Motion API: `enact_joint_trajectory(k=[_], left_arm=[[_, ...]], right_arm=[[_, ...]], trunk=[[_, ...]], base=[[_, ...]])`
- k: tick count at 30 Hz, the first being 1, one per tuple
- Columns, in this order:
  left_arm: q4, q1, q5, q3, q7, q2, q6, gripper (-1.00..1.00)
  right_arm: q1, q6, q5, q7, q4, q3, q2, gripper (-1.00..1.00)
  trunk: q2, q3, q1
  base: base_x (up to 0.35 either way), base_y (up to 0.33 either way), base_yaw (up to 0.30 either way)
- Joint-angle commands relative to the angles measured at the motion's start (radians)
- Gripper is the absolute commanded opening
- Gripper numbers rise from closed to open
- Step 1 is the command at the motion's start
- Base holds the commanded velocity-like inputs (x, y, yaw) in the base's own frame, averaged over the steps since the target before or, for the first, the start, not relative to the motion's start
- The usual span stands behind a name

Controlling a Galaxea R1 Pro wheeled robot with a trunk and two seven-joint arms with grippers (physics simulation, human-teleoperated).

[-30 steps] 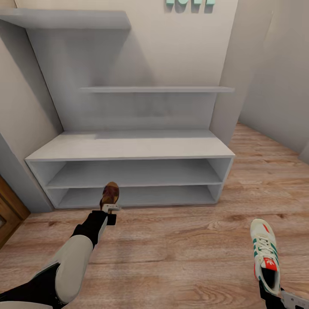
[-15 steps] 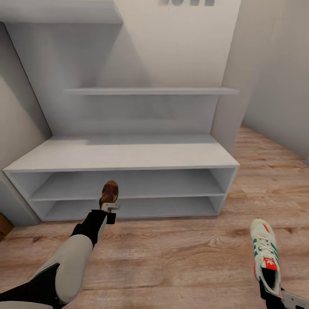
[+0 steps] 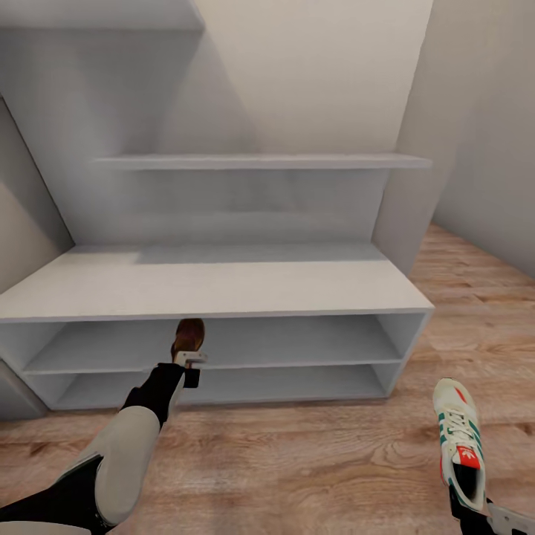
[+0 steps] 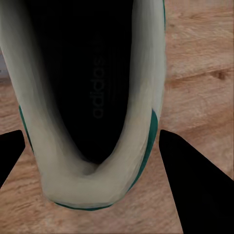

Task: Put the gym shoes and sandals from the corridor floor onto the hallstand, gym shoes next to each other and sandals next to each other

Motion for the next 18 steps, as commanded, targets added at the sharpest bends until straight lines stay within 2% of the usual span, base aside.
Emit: enact_joint_trajectory(k=[1, 6, 10, 12, 14, 15, 17, 18], left_arm=[[-0.002, -0.001, -0.008, 0.005, -0.004, -0.001, 0.004, -1.00], [-0.002, -0.001, -0.008, 0.005, -0.004, -0.001, 0.004, -1.00], [-0.002, -0.001, -0.008, 0.005, -0.004, 0.000, 0.004, -1.00], [-0.002, 0.000, -0.008, 0.005, -0.004, 0.000, 0.004, -1.00], [-0.002, 0.000, -0.009, 0.005, -0.004, 0.000, 0.004, -1.00], [-0.002, 0.000, -0.009, 0.005, -0.004, 0.000, 0.004, -1.00], [-0.002, 0.000, -0.009, 0.005, -0.004, 0.000, 0.004, -1.00], [-0.002, 0.000, -0.009, 0.005, -0.004, 0.000, 0.004, -1.00]], right_arm=[[-0.001, -0.003, 0.006, 0.006, 0.001, -0.009, 0.000, -1.00], [-0.001, -0.005, 0.005, 0.005, 0.001, -0.012, -0.002, -1.00], [-0.001, -0.004, 0.004, 0.005, 0.001, -0.053, -0.013, -1.00], [-0.001, -0.003, 0.004, 0.005, 0.001, -0.099, -0.022, -1.00], [-0.001, -0.001, 0.005, 0.005, 0.001, -0.176, -0.033, -1.00], [-0.001, -0.001, 0.005, 0.005, 0.001, -0.195, -0.036, -1.00], [-0.001, 0.000, 0.005, 0.005, 0.001, -0.261, -0.044, -1.00], [-0.001, 0.000, 0.005, 0.005, 0.001, -0.273, -0.046, -1.00]], trunk=[[0.000, -0.001, 0.000], [0.000, -0.001, 0.000], [0.000, -0.001, 0.000], [0.000, -0.001, 0.000], [0.000, -0.001, 0.000], [0.000, -0.001, 0.000], [0.000, -0.001, 0.000], [0.000, -0.001, 0.000]], base=[[0.340, 0.000, 0.000], [0.286, 0.000, 0.000], [0.079, 0.000, 0.000], [0.029, 0.000, 0.000], [0.014, 0.000, 0.000], [0.008, 0.000, 0.000], [0.004, 0.000, 0.000], [0.003, 0.000, 0.000]])
